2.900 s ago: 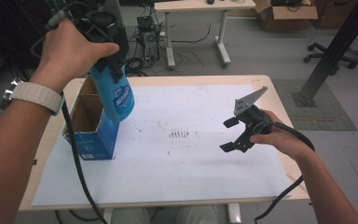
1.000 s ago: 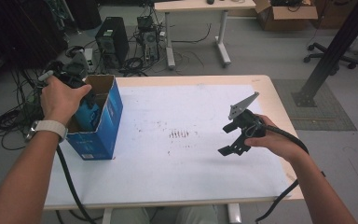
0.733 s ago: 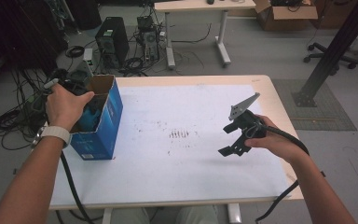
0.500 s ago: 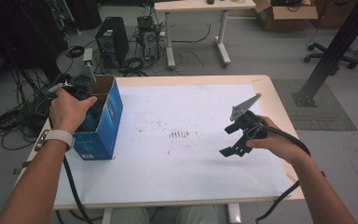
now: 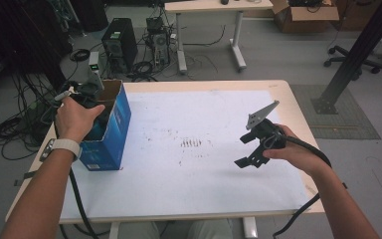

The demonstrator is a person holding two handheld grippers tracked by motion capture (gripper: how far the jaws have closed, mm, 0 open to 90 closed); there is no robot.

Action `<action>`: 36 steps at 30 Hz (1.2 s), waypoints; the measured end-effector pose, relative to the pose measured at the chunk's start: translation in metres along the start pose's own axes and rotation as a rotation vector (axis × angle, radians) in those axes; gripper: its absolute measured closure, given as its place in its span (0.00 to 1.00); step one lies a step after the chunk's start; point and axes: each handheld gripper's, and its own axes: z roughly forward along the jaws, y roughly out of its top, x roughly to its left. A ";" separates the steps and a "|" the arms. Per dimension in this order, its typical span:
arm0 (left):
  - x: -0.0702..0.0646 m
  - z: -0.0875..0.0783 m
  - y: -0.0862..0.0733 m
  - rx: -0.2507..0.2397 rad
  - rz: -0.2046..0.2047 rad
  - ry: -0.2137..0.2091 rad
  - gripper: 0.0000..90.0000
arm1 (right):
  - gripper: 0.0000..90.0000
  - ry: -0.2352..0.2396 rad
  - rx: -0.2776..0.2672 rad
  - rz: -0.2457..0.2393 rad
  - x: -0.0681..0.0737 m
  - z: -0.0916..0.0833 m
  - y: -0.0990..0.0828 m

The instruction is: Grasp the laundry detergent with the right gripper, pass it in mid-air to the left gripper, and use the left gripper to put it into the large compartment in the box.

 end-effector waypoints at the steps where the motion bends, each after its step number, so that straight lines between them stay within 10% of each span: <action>1: 0.000 0.000 0.000 -0.003 0.001 0.000 0.42 | 0.07 0.001 0.000 -0.001 0.000 0.000 0.000; 19: 0.006 -0.005 -0.001 -0.021 -0.017 -0.044 0.29 | 0.07 0.005 0.009 -0.004 0.002 0.003 -0.001; 36: 0.009 -0.050 -0.007 -0.055 -0.003 -0.115 0.25 | 0.08 -0.007 -0.004 -0.010 0.008 -0.007 -0.002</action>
